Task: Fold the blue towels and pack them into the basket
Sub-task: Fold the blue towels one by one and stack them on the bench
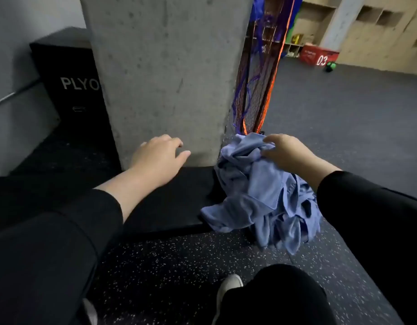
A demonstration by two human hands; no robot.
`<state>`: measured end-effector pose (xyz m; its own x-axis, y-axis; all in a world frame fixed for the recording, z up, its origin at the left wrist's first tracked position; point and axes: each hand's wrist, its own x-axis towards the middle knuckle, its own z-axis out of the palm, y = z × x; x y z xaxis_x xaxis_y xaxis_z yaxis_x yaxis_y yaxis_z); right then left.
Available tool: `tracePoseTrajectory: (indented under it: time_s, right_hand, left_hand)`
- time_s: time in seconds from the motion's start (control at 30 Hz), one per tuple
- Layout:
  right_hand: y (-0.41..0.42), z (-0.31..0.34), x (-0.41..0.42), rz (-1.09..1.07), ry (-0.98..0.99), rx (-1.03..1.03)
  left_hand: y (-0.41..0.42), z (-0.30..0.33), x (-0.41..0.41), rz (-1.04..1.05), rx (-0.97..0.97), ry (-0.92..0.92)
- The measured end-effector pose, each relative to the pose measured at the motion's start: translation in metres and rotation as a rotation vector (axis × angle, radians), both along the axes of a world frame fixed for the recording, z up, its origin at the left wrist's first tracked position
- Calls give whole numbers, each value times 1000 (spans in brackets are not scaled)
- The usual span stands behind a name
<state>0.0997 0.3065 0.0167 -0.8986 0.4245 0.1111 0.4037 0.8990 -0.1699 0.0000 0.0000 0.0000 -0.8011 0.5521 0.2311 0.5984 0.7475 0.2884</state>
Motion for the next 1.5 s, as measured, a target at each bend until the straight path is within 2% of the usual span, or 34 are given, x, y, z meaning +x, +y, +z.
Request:
tracePoseTrajectory:
  time_s: [0.33, 0.5, 0.6, 0.83, 1.07, 1.2, 1.37, 1.5]
  right_hand:
    - [22, -32, -85, -101, -97, 179]
    - [22, -35, -97, -77, 28, 186]
    - [18, -19, -97, -111, 142, 125]
    - [-24, 60, -107, -38, 463, -68]
    - [-95, 120, -126, 80, 606, -459]
    - [-140, 129, -138, 233, 684, -866]
    - [-190, 87, -153, 231, 606, -672]
    - [-224, 17, -149, 285, 453, -695]
  left_hand:
    - [14, -92, -52, -10, 120, -200]
    - [43, -88, -49, -98, 203, -261]
    - [51, -87, -42, -122, 237, -284]
    - [46, -74, -34, -150, 482, -365]
    - [22, -56, -36, -124, 730, -465]
    - [2, -41, -36, -125, 880, -496]
    - [-31, -37, -43, -76, 1012, -583]
    - [-56, -46, -47, -4, 1002, -667]
